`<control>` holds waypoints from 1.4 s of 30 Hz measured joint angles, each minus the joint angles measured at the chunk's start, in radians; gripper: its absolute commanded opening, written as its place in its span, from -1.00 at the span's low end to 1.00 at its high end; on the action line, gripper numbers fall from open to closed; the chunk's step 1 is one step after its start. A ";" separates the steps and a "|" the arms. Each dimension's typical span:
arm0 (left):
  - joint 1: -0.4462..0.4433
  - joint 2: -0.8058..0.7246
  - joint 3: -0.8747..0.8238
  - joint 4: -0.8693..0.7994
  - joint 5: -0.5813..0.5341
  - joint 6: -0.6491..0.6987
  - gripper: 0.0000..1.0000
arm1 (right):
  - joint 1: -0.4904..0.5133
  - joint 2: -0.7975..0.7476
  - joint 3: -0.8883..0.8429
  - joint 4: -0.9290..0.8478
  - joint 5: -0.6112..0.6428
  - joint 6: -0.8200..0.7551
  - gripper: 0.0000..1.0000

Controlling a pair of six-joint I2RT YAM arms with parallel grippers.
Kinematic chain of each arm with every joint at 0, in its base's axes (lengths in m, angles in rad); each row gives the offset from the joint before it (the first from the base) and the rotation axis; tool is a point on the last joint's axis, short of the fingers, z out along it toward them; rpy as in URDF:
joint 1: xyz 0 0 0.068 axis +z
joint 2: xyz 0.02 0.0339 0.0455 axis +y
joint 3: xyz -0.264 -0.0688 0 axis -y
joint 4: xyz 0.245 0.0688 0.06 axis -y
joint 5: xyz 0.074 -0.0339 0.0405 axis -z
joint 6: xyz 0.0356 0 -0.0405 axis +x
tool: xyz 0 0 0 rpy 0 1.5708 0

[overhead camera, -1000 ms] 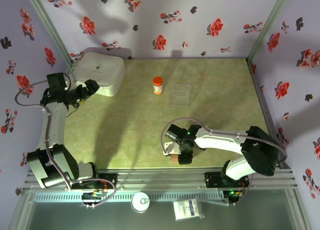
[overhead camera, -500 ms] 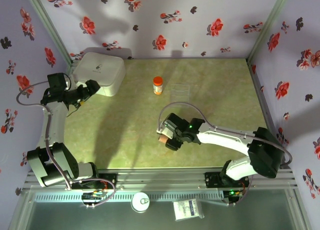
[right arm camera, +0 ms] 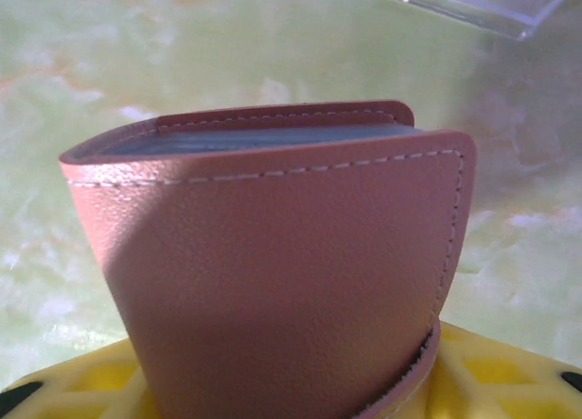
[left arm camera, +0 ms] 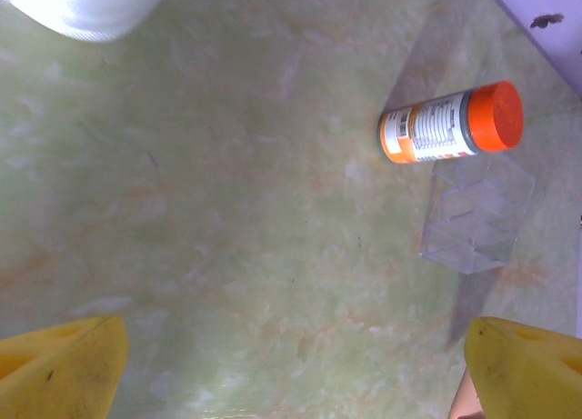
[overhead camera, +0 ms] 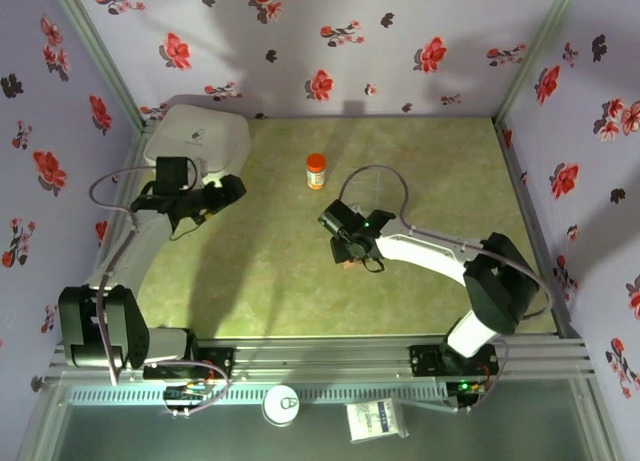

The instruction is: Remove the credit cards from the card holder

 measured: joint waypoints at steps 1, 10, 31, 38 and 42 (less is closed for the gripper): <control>-0.025 0.000 -0.018 0.024 -0.012 -0.014 0.90 | -0.004 0.018 0.013 -0.008 0.000 0.023 0.00; -0.190 0.056 -0.106 0.178 -0.049 -0.090 0.90 | -0.038 0.176 0.117 -0.038 -0.014 0.146 -0.02; -0.329 0.212 -0.094 0.269 -0.029 -0.134 0.85 | -0.097 0.241 0.158 -0.039 -0.100 0.246 0.61; -0.355 0.242 -0.066 0.278 -0.026 -0.145 0.83 | -0.097 0.222 0.138 0.001 -0.151 0.240 0.53; -0.360 0.249 -0.064 0.280 -0.024 -0.152 0.83 | -0.097 0.222 0.124 0.033 -0.181 0.220 0.44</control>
